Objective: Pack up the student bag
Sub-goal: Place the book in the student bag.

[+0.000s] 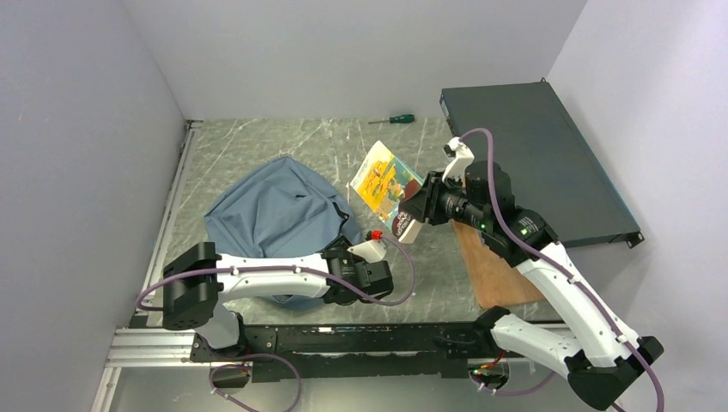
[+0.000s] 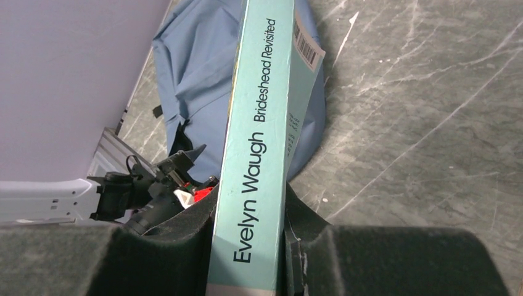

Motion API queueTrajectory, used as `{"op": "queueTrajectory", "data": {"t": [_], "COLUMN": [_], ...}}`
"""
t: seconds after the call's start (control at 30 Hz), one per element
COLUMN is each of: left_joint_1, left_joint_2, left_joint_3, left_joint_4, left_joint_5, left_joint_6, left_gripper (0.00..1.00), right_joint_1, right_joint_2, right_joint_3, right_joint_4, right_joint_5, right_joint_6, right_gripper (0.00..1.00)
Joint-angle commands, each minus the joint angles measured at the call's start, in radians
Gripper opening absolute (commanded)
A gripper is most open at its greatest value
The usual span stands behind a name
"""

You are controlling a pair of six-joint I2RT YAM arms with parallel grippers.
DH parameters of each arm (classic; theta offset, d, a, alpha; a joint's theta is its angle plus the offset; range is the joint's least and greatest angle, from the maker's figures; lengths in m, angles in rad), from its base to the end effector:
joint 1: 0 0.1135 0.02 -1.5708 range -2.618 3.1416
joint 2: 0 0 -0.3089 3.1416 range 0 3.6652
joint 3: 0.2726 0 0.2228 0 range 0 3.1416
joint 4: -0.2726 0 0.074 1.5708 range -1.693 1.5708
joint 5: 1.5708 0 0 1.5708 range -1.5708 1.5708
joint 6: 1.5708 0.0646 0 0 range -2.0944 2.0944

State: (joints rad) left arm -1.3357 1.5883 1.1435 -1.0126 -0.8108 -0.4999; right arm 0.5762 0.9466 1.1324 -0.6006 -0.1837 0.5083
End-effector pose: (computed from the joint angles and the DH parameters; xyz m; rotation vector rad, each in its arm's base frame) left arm 0.1057 -0.2403 0.2664 0.9141 2.2014 0.5139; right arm 0.1320 0.0999 0.4073 -0.1959 2.0790 0.8661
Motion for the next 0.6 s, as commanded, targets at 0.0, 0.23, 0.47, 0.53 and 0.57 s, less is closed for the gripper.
{"op": "queueTrajectory", "data": {"t": [0.0,0.23,0.47,0.53,0.57], "left_joint_1": [0.032,0.202,0.436,0.470,0.481], "left_joint_2": [-0.034,-0.162,-0.455,-0.511,-0.530], "left_joint_3": [-0.016,0.061,0.082,0.059,0.050], "left_joint_4": [0.044,0.021,0.200,0.274,0.297], "left_joint_5": [-0.067,-0.038,0.243,0.305,0.326], "left_joint_6": [0.048,0.130,0.214,0.246,0.259], "left_gripper": [0.55,0.00,0.00,0.00,0.00], "right_joint_1": [-0.007,-0.006,-0.006,-0.004,-0.004], "right_joint_2": [-0.031,0.021,0.127,0.155,0.162], "right_joint_3": [-0.003,0.021,0.050,0.029,0.009], "right_joint_4": [0.099,-0.003,0.009,0.051,0.094], "right_joint_5": [-0.011,0.006,-0.305,-0.411,-0.480], "right_joint_6": [0.009,-0.051,0.009,0.084,0.133], "right_gripper": [0.00,0.00,0.00,0.00,0.00]}}
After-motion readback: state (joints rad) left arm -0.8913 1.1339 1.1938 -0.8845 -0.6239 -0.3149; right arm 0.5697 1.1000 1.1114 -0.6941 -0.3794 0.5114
